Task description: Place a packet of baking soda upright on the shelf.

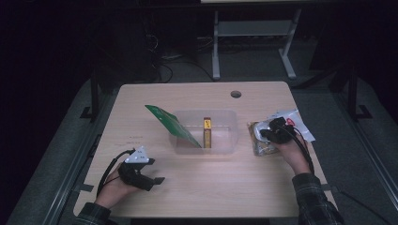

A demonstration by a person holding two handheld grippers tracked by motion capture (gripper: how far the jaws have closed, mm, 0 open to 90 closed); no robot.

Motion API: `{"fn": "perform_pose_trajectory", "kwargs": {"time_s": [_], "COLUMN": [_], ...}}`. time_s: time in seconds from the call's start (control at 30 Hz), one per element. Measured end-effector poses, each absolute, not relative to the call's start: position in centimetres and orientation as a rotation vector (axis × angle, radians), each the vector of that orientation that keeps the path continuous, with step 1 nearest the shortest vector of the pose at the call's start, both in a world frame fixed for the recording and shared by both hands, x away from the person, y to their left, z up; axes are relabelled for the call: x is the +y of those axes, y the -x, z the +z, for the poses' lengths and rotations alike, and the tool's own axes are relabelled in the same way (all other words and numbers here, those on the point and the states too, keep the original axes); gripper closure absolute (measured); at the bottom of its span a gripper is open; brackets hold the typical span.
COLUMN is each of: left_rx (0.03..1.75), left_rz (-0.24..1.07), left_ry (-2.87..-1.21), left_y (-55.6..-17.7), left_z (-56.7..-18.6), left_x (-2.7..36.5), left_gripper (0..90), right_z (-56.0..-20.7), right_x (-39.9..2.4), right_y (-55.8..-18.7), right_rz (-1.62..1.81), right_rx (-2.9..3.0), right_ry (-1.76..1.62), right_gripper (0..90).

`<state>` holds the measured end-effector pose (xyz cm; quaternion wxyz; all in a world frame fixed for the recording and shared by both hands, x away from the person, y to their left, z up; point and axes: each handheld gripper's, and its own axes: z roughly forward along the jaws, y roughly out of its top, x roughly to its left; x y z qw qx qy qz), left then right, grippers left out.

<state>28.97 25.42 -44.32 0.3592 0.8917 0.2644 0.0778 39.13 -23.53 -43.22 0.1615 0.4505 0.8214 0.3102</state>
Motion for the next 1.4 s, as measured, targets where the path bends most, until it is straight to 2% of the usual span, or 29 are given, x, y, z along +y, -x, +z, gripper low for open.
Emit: {"fn": "perform_pose_trajectory", "kwargs": {"time_s": [0.33,0.63,1.4], "left_rx": [0.684,0.683,0.688], "left_rz": [0.187,0.183,0.179], "left_ry": [-2.303,-2.308,-2.307], "left_y": [-29.0,-29.1,-28.9], "left_z": [-44.6,-44.6,-44.5], "left_x": [25.3,25.2,25.3], "left_gripper": [16.2,16.2,16.2], "right_z": [-44.1,-44.1,-44.0], "right_x": [-23.4,-23.2,-21.6], "right_y": [-40.7,-39.9,-32.3], "right_rz": [0.809,0.825,0.900], "right_rx": [2.363,2.441,2.596], "right_ry": [-1.270,-1.199,-1.009], "right_gripper": [89.8,90.0,90.0]}}
